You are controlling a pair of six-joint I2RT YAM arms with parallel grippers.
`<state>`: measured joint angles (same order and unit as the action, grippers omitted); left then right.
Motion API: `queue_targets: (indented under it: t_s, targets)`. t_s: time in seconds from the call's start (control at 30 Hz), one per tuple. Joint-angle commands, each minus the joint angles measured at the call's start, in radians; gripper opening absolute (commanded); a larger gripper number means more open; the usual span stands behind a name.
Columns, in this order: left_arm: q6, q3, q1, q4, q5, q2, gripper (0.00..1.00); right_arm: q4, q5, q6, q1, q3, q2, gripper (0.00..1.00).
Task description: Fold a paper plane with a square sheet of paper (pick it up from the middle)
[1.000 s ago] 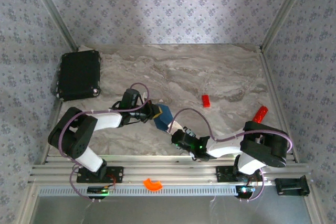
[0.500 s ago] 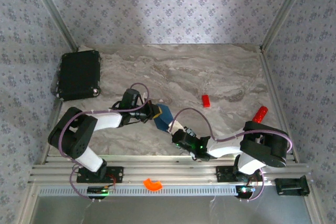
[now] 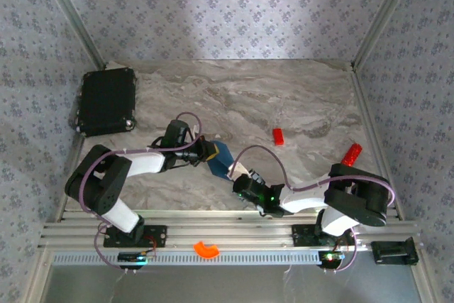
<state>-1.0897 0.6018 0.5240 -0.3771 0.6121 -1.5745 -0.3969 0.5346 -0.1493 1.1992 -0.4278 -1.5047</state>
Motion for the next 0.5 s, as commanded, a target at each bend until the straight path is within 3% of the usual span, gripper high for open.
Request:
queue_targets:
  t_s: [0.0, 0.23, 0.47]
  targets:
    - [0.014, 0.023, 0.005, 0.005, 0.008, -0.014, 0.05, -0.013, 0.001, -0.022, -0.01, 0.012, -0.008, 0.04]
    - [0.014, 0.019, 0.0, 0.029, -0.017, 0.003, 0.12, -0.026, -0.071, -0.055, -0.029, 0.012, -0.001, 0.0]
    - [0.029, -0.016, -0.042, 0.129, -0.121, 0.103, 0.53, -0.05, -0.357, -0.158, -0.126, 0.004, 0.032, 0.0]
